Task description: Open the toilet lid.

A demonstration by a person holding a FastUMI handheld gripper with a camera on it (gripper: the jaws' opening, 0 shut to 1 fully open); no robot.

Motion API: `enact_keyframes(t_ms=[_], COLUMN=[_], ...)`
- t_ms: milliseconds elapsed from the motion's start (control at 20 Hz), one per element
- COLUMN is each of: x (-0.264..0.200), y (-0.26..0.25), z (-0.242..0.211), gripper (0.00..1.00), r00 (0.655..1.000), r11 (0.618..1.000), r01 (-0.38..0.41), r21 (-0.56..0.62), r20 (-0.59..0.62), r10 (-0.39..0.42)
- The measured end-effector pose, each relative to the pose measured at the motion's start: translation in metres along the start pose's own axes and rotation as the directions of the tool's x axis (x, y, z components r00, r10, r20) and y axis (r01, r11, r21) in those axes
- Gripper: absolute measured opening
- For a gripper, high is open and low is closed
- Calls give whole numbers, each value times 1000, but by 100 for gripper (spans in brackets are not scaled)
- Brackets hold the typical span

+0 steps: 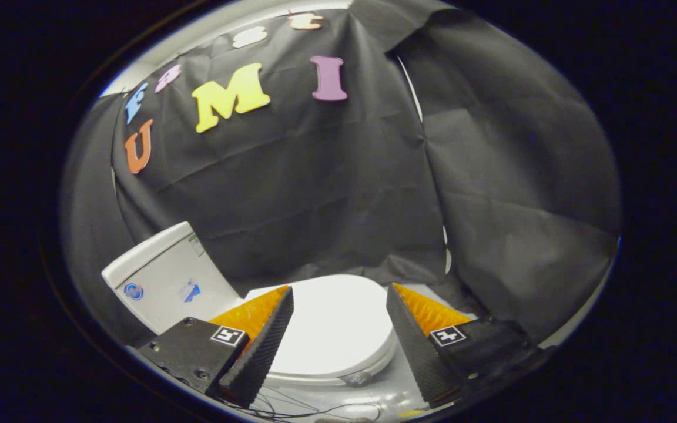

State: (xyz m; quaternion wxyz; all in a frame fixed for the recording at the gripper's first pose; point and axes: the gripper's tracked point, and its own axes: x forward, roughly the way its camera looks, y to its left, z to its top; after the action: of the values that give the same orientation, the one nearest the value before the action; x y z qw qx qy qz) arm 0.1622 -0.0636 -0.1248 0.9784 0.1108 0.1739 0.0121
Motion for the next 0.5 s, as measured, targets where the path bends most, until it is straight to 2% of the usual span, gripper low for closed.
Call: enact_keyframes(t_ms=[250, 500], x=[22, 38], y=[-40, -67], z=[-56, -113], gripper=[100, 100], r00=[991, 967], r11=[989, 942], r01=[13, 55], r21=[146, 332], r20=[-131, -251], r10=[6, 32])
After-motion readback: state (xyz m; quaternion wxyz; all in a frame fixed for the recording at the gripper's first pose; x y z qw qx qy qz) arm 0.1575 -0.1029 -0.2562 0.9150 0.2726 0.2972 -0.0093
